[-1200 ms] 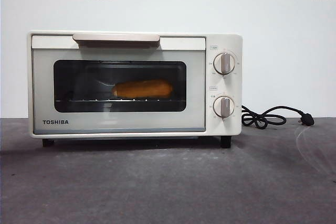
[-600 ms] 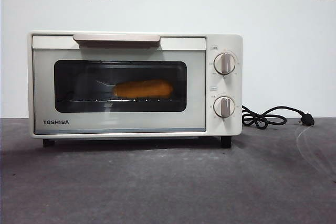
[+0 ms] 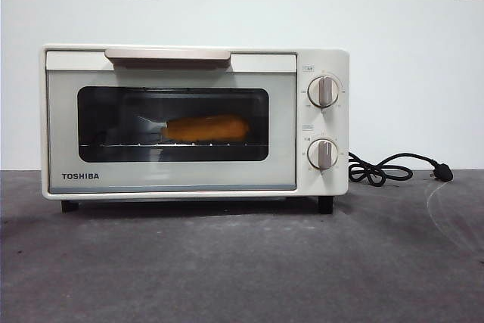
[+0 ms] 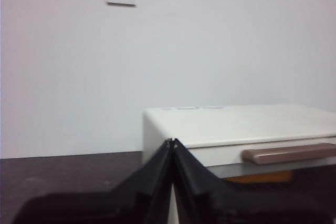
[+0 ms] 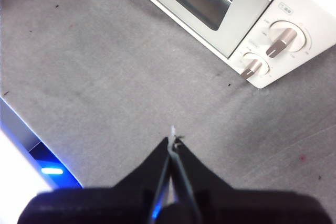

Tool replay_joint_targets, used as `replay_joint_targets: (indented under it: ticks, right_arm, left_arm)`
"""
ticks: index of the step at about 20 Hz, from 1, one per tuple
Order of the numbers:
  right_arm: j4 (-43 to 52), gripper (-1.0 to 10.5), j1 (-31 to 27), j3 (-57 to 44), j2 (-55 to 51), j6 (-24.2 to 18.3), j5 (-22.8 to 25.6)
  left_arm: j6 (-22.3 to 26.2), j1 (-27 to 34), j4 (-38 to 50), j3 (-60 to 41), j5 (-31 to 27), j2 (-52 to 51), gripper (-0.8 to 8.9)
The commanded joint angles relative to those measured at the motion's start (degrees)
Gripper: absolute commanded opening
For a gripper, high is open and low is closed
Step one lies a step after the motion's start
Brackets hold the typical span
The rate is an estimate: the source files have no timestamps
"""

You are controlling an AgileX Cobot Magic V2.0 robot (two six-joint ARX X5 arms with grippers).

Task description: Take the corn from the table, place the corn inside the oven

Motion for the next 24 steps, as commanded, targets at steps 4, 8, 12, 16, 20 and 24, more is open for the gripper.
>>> replay_joint_targets:
  ticks: [4, 8, 12, 16, 20, 24]
  right_arm:
    - [0.42, 0.0, 0.0, 0.13, 0.04, 0.44, 0.17]
    - [0.42, 0.0, 0.0, 0.13, 0.04, 0.44, 0.2]
    - [0.42, 0.0, 0.0, 0.13, 0.04, 0.44, 0.17]
    - [0.44, 0.0, 0.0, 0.15, 0.04, 0.44, 0.17]
    - [0.44, 0.0, 0.0, 0.15, 0.04, 0.44, 0.2]
    - [0.44, 0.0, 0.0, 0.15, 0.04, 0.44, 0.2]
  left_arm:
    - [1.27, 0.17, 1.92, -4.57, -4.35, -0.2, -0.03]
    - [3.32, 0.33, -6.93, -5.2, -7.1, -0.2, -0.03]
    - [4.74, 0.76, -19.89, -5.2, -7.06, -0.2, -0.03]
    - [6.67, 1.01, -19.85, -5.14, -6.43, -0.2, -0.03]
    - [6.62, 1.01, -19.56, -5.14, -6.43, -0.17, -0.03]
    - [6.62, 1.01, -19.56, -5.14, -6.43, 0.37, -0.03]
